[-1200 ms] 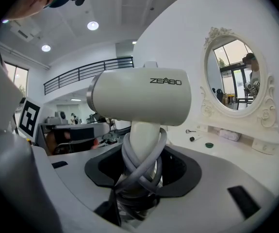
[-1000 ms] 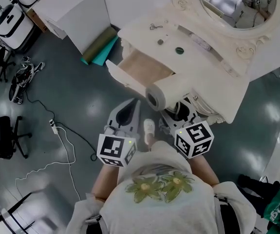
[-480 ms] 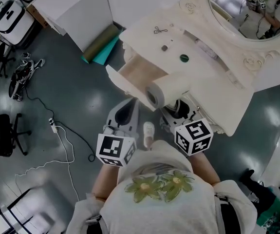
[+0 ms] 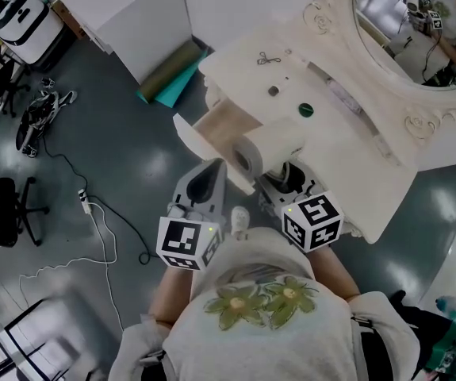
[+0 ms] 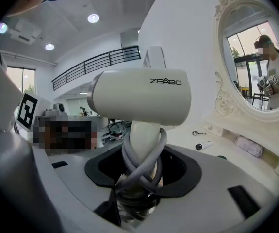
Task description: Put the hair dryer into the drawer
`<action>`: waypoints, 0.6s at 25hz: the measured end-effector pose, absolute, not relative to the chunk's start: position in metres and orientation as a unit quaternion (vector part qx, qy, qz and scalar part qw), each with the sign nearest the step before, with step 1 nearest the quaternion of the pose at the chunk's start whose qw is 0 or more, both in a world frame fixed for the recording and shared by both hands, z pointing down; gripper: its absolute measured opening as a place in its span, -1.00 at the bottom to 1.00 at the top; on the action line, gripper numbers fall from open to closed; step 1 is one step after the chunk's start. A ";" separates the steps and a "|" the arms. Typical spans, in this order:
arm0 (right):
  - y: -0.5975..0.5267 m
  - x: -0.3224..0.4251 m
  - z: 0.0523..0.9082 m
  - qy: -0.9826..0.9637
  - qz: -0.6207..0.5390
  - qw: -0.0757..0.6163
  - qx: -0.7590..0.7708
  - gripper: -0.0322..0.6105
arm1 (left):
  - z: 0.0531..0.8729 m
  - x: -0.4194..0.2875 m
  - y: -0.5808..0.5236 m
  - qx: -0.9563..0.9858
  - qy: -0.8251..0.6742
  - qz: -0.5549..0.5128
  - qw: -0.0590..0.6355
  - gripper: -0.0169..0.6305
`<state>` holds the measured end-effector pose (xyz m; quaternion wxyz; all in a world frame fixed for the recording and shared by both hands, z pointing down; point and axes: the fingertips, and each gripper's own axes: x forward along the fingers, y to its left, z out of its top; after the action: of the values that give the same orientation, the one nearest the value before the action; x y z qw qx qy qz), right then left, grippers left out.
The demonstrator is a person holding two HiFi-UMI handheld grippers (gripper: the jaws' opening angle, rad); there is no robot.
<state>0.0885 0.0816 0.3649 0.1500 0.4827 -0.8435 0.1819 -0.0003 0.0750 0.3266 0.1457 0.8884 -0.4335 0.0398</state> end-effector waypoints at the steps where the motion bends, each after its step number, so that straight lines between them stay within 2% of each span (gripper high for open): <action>1: 0.078 0.089 0.366 -0.845 0.181 0.153 0.479 -0.26 | 0.327 0.000 0.073 0.887 -0.437 0.040 0.146 -0.91; 15: 0.052 0.090 0.386 -0.851 0.207 0.180 0.448 -0.26 | 0.336 -0.002 0.045 0.876 -0.451 0.063 0.159 -0.91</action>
<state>0.0896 0.0524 0.3864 0.1795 0.4483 -0.8508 0.2071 -0.0017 0.0454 0.3364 0.1592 0.8760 -0.4509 0.0630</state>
